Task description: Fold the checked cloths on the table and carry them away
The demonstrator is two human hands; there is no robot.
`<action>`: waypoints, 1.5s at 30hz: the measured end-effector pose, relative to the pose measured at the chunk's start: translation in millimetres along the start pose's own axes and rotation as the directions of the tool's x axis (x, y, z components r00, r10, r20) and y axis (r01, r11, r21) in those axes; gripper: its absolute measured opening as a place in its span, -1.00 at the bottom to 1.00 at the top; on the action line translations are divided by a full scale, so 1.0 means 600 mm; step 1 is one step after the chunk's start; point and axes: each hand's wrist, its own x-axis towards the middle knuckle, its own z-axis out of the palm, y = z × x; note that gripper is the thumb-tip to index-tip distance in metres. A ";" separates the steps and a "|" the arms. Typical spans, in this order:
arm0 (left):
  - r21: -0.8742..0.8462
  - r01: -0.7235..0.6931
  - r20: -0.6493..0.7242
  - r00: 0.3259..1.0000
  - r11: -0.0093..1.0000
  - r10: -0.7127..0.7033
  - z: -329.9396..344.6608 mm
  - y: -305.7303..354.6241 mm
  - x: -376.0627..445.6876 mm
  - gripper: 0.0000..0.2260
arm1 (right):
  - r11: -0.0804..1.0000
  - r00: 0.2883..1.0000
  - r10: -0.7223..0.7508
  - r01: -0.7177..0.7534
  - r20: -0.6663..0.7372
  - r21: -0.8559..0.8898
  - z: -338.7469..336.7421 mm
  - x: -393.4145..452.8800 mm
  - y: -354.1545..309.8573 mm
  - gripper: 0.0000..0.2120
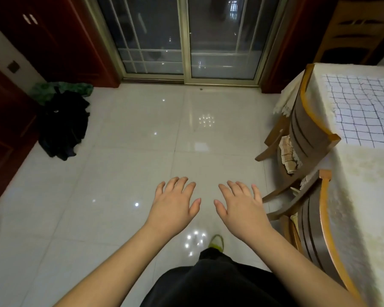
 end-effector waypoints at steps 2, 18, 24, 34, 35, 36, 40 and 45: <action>0.012 -0.019 0.018 1.000 1.000 0.018 -0.015 0.009 0.066 -0.51 | 0.999 1.000 0.009 -0.009 0.005 0.032 -0.025 0.044 0.022 -0.47; -0.002 -0.208 0.003 0.978 0.978 0.208 -0.057 -0.007 0.503 -0.48 | 0.982 0.983 0.171 -0.165 -0.063 0.094 -0.179 0.387 0.138 -0.48; -0.042 -0.331 0.026 0.943 0.943 0.332 -0.076 -0.047 0.679 -0.42 | 0.948 0.952 0.296 -0.284 -0.077 0.142 -0.231 0.520 0.149 -0.50; -0.048 -0.591 0.053 0.803 0.805 0.593 -0.110 0.037 0.910 -0.47 | 0.845 0.839 0.524 -0.490 -0.148 0.213 -0.299 0.617 0.247 -0.49; -0.050 -0.615 0.044 0.786 0.787 0.617 -0.106 0.055 0.931 -0.50 | 0.831 0.827 0.544 -0.509 -0.140 0.225 -0.304 0.623 0.265 -0.50; -0.060 -0.637 0.041 0.767 0.768 0.640 -0.102 0.075 0.952 -0.51 | 0.818 0.816 0.563 -0.526 -0.132 0.234 -0.306 0.629 0.284 -0.50; -0.077 -0.723 0.079 0.682 0.686 0.727 -0.098 0.170 1.033 -0.46 | 0.766 0.767 0.629 -0.584 -0.126 0.269 -0.312 0.658 0.372 -0.32; -0.074 -0.806 0.143 0.574 0.587 0.806 -0.121 0.294 1.130 -0.36 | 0.653 0.674 0.733 -0.658 -0.093 0.374 -0.351 0.667 0.495 -0.38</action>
